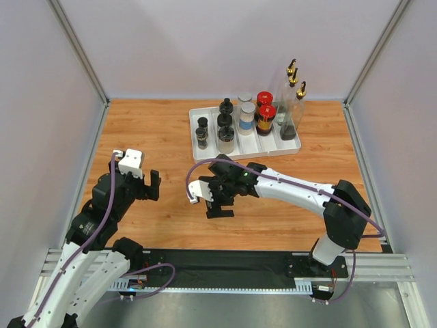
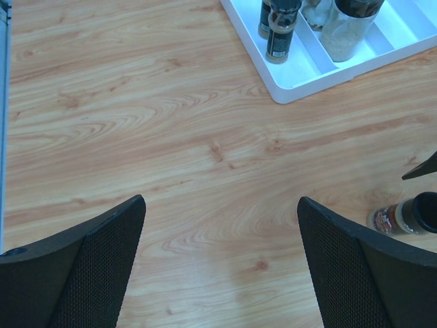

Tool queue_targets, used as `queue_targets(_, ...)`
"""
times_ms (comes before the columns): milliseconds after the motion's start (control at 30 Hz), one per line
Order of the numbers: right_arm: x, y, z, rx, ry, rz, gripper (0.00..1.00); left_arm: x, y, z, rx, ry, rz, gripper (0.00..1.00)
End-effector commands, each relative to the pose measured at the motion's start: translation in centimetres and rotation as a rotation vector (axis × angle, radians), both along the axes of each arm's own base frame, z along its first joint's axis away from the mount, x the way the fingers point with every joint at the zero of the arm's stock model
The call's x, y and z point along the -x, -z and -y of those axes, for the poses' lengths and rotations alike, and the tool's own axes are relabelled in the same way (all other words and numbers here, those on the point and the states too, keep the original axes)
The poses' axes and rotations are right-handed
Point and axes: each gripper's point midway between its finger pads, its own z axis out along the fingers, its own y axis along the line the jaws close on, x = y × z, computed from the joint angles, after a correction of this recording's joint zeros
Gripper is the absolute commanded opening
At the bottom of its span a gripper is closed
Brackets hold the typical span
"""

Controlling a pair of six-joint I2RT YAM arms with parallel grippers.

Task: Organize the condiment bottles
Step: Pick up the bottle from the center of the board.

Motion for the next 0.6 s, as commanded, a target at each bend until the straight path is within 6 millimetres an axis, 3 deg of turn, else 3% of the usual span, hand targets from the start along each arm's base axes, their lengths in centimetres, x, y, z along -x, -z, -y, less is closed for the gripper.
queue_targets(0, -0.9, -1.3, -2.0, -0.052, 0.012, 0.028, 0.91, 0.0, -0.4, -0.4, 0.013, -0.024, 0.027, 1.00)
queue_targets(167, -1.1, -0.7, -2.3, -0.034, 0.024, 0.027, 0.76, 0.1, -0.7, -0.4, 0.022, -0.023, 0.034, 1.00)
queue_targets(333, -1.1, -0.1, -2.3, -0.010, 0.031, 0.014, 0.53, 0.2, -0.7, -0.4, 0.025, -0.022, 0.038, 1.00)
queue_targets(567, -0.9, -1.0, -1.7, 0.012, 0.029, 0.010, 0.23, 0.2, -0.9, -0.4, 0.029, -0.019, 0.045, 1.00)
